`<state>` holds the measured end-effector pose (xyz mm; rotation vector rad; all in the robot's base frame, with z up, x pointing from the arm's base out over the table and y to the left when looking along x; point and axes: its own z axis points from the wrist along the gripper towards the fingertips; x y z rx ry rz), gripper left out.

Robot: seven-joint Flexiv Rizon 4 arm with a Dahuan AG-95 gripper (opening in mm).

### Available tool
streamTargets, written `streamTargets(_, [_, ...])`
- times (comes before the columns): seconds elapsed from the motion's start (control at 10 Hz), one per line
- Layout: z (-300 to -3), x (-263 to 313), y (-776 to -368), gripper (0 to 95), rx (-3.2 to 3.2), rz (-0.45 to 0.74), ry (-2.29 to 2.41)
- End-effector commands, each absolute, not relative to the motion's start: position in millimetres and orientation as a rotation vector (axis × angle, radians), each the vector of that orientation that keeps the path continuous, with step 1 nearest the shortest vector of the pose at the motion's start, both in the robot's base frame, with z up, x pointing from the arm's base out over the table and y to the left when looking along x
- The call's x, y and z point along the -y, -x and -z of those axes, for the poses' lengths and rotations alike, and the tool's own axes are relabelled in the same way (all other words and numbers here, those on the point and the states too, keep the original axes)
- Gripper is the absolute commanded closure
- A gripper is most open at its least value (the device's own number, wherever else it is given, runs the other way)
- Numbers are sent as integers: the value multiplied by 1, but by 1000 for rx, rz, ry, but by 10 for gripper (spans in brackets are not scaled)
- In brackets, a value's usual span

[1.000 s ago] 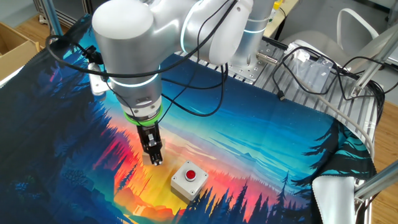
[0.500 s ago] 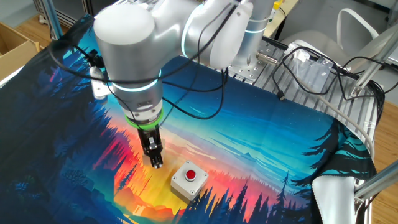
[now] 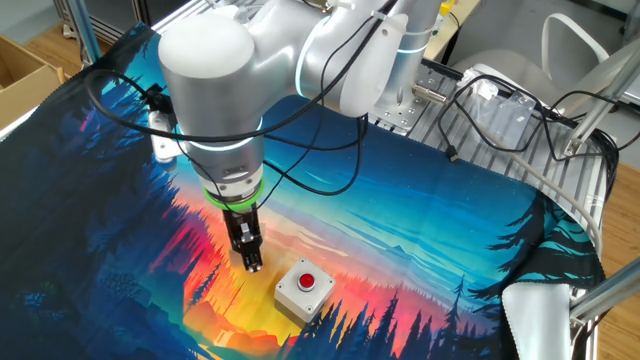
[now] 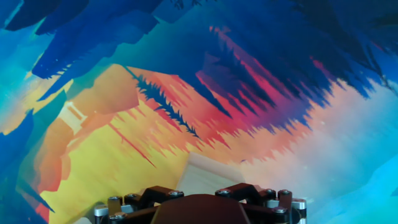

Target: Pick up one small block

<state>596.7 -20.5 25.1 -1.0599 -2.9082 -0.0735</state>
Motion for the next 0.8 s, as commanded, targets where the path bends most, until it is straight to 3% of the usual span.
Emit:
streamTargets(0.1, [-25,20,-597,380,2917,75,1055])
streamTargets(0.2, [-24,20,-597,380,2919,75,1053])
streamTargets(0.5, [-24,20,-597,950,2934,79,1033])
streamTargets(0.8, [-24,20,-597,950,2947,78,1019])
